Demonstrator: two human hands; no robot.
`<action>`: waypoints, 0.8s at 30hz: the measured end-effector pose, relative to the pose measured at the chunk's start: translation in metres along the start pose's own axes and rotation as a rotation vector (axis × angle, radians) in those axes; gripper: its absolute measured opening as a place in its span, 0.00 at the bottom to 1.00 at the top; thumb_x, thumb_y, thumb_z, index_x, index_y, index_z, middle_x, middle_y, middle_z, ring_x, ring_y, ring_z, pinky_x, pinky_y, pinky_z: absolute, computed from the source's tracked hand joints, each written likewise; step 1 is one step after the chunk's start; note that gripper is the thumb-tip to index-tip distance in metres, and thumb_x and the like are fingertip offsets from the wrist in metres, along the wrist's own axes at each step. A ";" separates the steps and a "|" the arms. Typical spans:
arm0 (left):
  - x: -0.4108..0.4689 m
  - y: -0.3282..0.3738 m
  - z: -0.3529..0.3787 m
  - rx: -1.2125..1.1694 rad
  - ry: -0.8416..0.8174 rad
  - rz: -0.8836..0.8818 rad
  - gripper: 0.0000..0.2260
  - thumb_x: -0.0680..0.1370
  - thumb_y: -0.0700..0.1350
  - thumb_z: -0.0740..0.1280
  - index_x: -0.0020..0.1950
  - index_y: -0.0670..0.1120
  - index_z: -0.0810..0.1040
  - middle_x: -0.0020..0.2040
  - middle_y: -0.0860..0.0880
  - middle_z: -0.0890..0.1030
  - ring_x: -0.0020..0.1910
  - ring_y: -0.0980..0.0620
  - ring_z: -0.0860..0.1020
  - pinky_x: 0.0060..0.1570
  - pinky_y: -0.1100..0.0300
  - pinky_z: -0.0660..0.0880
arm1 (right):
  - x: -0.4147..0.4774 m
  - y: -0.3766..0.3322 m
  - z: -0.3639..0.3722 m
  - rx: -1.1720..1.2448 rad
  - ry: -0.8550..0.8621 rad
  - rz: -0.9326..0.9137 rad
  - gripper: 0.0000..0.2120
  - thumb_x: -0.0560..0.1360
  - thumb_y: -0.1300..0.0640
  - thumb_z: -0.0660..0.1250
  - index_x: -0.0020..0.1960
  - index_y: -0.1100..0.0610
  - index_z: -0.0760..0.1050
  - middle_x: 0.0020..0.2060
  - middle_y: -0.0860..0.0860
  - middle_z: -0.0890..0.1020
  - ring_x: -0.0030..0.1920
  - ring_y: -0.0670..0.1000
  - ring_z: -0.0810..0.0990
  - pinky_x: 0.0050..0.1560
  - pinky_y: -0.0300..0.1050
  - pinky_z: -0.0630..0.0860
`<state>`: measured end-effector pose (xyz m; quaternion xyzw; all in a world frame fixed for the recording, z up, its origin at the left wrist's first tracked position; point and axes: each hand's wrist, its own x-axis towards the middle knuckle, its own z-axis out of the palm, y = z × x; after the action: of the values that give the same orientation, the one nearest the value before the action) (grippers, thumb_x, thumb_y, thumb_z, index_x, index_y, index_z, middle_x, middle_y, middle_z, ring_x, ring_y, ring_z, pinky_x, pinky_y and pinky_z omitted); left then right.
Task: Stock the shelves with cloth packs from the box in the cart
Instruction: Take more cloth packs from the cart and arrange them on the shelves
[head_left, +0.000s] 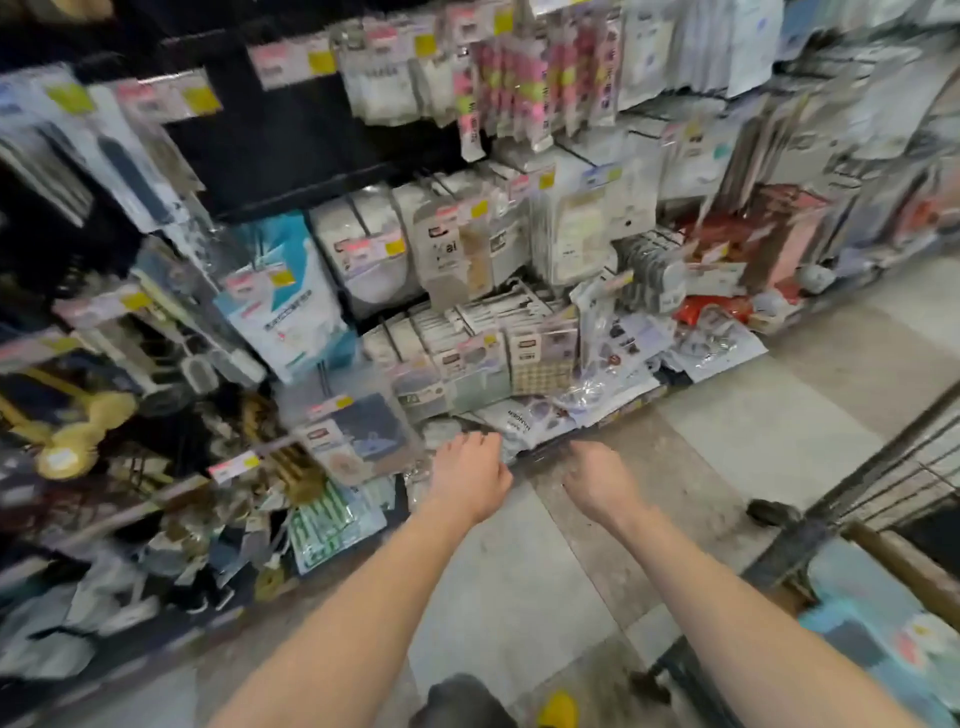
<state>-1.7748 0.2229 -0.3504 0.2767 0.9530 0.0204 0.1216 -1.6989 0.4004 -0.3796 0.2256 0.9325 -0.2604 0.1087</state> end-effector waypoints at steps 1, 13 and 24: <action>0.021 0.009 -0.002 0.005 -0.006 0.031 0.17 0.81 0.50 0.60 0.67 0.48 0.75 0.66 0.44 0.80 0.64 0.40 0.77 0.61 0.50 0.73 | 0.009 0.007 -0.012 0.018 0.010 0.040 0.21 0.72 0.58 0.62 0.64 0.58 0.78 0.61 0.57 0.81 0.62 0.60 0.79 0.60 0.51 0.77; 0.248 0.161 0.012 0.119 -0.189 0.681 0.16 0.82 0.51 0.60 0.66 0.46 0.74 0.63 0.43 0.79 0.65 0.39 0.76 0.63 0.46 0.71 | 0.077 0.144 -0.083 0.303 0.249 0.702 0.20 0.79 0.54 0.63 0.71 0.56 0.74 0.63 0.57 0.80 0.63 0.59 0.79 0.60 0.48 0.76; 0.260 0.355 0.033 0.201 -0.350 1.323 0.18 0.82 0.51 0.60 0.69 0.46 0.74 0.66 0.43 0.77 0.67 0.40 0.74 0.65 0.48 0.72 | -0.012 0.251 -0.051 0.524 0.437 1.376 0.18 0.76 0.53 0.64 0.64 0.58 0.76 0.58 0.59 0.82 0.58 0.61 0.81 0.55 0.53 0.79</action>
<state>-1.7937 0.6610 -0.4019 0.8092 0.5474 -0.0430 0.2092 -1.5725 0.6149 -0.4420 0.8198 0.4901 -0.2962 0.0024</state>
